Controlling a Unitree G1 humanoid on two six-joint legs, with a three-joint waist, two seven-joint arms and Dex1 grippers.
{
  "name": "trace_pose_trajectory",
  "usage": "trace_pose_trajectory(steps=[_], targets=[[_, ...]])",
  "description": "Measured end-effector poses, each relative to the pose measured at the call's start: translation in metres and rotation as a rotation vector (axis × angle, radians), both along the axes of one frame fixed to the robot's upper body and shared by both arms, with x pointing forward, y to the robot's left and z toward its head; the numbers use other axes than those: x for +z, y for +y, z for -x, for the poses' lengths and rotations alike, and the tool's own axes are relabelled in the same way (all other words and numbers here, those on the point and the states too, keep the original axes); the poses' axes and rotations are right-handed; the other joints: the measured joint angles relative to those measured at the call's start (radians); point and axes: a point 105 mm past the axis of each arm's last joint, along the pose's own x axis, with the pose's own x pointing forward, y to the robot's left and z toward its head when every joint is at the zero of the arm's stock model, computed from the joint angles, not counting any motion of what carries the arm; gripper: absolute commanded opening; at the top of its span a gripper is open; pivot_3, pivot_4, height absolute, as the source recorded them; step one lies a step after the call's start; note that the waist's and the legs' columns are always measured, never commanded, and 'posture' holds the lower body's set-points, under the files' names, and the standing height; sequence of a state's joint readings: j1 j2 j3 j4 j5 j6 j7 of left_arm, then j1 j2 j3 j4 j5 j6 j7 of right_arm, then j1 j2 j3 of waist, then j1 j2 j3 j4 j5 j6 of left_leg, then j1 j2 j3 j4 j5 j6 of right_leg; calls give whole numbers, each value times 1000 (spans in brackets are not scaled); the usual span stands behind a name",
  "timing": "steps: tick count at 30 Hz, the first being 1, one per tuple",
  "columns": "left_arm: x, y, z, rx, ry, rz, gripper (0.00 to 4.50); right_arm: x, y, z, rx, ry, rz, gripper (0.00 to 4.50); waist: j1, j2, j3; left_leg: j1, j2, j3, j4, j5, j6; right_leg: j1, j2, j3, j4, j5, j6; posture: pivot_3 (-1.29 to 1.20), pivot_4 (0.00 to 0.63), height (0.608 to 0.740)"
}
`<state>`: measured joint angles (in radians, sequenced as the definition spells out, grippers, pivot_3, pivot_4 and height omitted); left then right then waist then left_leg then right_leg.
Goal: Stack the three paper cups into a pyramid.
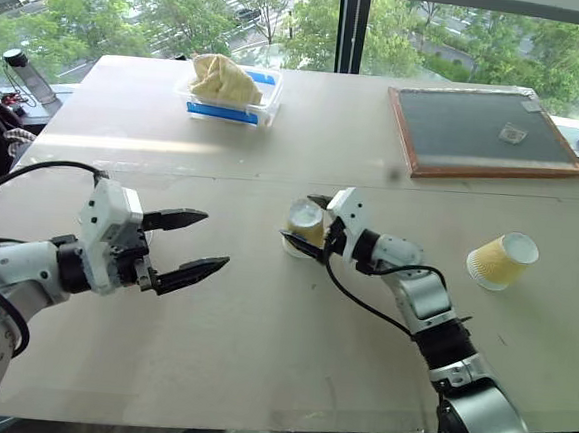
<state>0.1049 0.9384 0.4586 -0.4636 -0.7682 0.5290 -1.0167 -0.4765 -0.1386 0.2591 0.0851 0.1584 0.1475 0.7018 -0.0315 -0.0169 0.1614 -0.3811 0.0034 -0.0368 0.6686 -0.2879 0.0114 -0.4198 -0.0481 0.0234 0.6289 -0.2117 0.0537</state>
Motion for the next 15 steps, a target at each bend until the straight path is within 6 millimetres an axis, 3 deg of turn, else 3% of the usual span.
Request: trace_pose_trajectory(steps=[4, 10, 15], targets=[[14, -20, -8, -85, -30, 22, 4500, 21, -51, 29, -41, -56, -10, 4490, 19, 0, 0, 0, 0, -1, 0, -1, 1, 1, 0, -1, -2, 0, 0, 0, 150, 740], [8, -68, -14, -270, 6, 80, 4500, -2, -115, 69, -257, -15, 30, 4490, 16, -1, 0, 2, 0, 3, 0, -1, 2, 3, 1, 1, -1, 0, 0, 0, 150, 740], [14, -83, -21, -347, -13, 80, 4500, 6, -162, 79, -534, -75, 0, 4490, 15, 0, 0, 5, 1, 3, 1, 0, 2, 5, 3, 3, 1, 0, 0, 0, 150, 740]])
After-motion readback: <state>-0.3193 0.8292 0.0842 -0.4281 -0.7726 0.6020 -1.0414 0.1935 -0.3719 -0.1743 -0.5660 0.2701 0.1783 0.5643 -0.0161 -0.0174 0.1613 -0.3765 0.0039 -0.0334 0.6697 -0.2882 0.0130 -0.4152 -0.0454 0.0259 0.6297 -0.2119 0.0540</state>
